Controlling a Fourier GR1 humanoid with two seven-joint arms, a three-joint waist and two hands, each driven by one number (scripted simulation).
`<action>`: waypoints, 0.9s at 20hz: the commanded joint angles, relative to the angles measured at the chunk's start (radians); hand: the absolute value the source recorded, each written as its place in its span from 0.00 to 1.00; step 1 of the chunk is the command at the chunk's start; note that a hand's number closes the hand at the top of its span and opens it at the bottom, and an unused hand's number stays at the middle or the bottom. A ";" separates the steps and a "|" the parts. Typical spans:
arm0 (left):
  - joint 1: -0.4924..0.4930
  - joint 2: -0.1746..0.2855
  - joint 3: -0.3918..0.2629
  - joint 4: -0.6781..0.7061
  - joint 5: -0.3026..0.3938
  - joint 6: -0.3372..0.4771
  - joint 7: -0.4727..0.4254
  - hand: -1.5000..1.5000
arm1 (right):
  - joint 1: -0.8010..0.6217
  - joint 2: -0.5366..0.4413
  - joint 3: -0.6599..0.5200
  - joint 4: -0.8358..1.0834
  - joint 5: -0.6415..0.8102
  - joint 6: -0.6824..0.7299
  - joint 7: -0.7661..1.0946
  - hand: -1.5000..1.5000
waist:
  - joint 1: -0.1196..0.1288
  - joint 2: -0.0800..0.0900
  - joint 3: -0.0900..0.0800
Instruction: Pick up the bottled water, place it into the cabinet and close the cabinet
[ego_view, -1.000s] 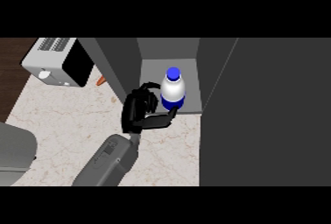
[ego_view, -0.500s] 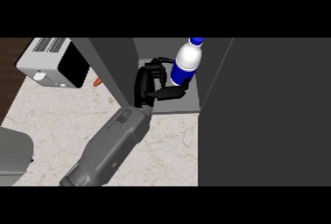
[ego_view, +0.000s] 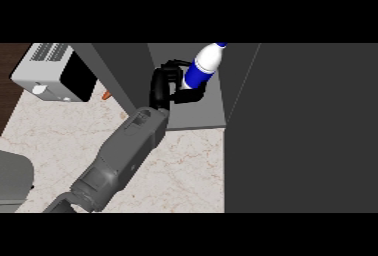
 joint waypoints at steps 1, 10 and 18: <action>-0.102 0.008 0.039 0.149 -0.012 0.030 0.034 1.00 | -0.009 0.009 0.004 -0.058 -0.088 -0.010 0.046 0.00 | -0.003 0.007 -0.001; -0.100 0.007 0.140 0.269 0.019 0.022 -0.117 1.00 | -0.023 -0.004 -0.034 -0.031 -0.112 0.019 0.025 0.00 | -0.011 0.011 -0.001; -0.195 0.070 0.101 0.362 -0.052 0.106 -0.124 0.00 | -0.002 -0.017 -0.019 -0.051 -0.110 0.051 0.022 0.00 | -0.041 0.020 -0.002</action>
